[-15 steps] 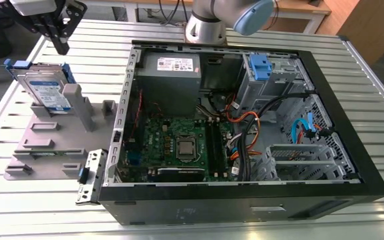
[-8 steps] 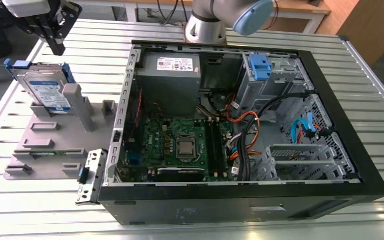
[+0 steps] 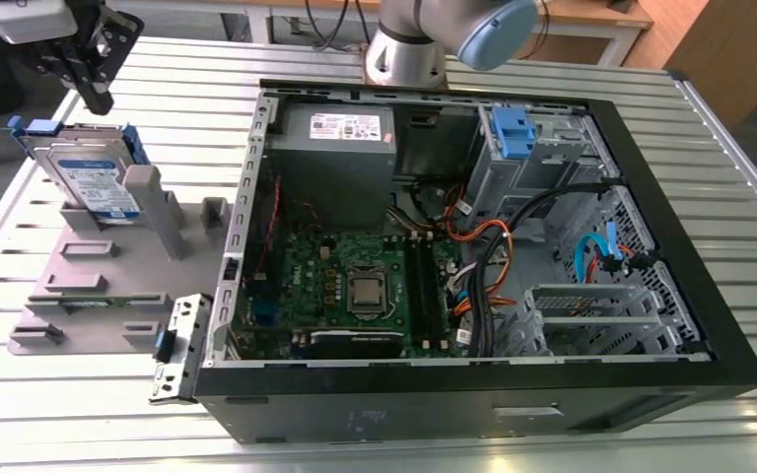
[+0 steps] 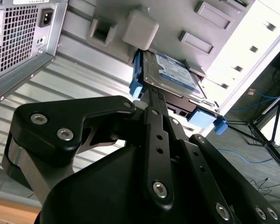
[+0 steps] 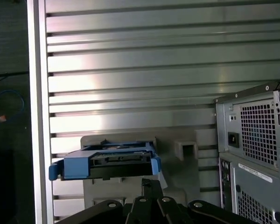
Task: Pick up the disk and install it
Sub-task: 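Reach for the disk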
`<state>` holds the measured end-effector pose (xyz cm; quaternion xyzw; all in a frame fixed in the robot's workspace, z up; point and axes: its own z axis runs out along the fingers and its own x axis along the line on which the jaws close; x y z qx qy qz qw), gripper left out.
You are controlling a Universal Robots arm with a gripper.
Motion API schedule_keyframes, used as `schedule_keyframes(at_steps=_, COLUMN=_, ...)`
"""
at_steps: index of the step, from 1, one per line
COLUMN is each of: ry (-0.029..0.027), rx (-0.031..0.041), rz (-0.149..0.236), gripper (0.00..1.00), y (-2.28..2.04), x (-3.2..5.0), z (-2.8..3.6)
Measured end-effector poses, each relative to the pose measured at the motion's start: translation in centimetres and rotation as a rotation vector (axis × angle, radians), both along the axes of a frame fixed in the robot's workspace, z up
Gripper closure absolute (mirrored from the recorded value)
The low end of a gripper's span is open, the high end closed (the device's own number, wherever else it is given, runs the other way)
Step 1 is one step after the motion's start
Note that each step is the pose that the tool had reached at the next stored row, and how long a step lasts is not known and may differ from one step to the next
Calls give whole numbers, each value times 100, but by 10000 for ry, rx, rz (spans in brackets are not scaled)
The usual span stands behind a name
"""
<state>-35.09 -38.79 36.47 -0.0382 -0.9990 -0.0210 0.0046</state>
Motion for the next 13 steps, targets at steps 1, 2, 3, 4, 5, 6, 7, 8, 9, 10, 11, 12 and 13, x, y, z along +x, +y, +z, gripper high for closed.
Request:
schedule_keyframes(at_steps=1, ry=0, rx=0, rz=-1, gripper=89, y=2, x=-26, z=-8)
schedule_keyframes(at_steps=2, ry=0, rx=0, rz=-1, gripper=89, y=4, x=-52, z=-18)
schedule_keyframes(at_steps=3, ry=0, rx=0, rz=-1, gripper=89, y=9, x=-74, z=-27)
schedule_keyframes(at_steps=4, ry=-1, rx=0, rz=-1, gripper=89, y=16, x=-95, z=-37)
schedule_keyframes(at_steps=5, ry=-3, rx=1, rz=0, gripper=89, y=25, x=-112, z=-45)
schedule_keyframes(at_steps=6, ry=-1, rx=0, rz=0, gripper=89, y=37, x=-130, z=-50)
schedule_keyframes(at_steps=7, ry=1, rx=-2, rz=0, gripper=89, y=48, x=-148, z=-55)
schedule_keyframes(at_steps=8, ry=1, rx=-3, rz=0, gripper=89, y=59, x=-168, z=-61)
schedule_keyframes(at_steps=9, ry=3, rx=-5, rz=0, gripper=89, y=68, x=-193, z=-67)
schedule_keyframes(at_steps=10, ry=1, rx=-5, rz=-1, gripper=89, y=74, x=-218, z=-74)
schedule_keyframes(at_steps=11, ry=0, rx=-5, rz=-1, gripper=89, y=75, x=-241, z=-80)
schedule_keyframes(at_steps=12, ry=1, rx=-6, rz=-1, gripper=89, y=75, x=-261, z=-85)
schedule_keyframes(at_steps=13, ry=0, rx=-6, rz=-1, gripper=89, y=75, x=-279, z=-92)
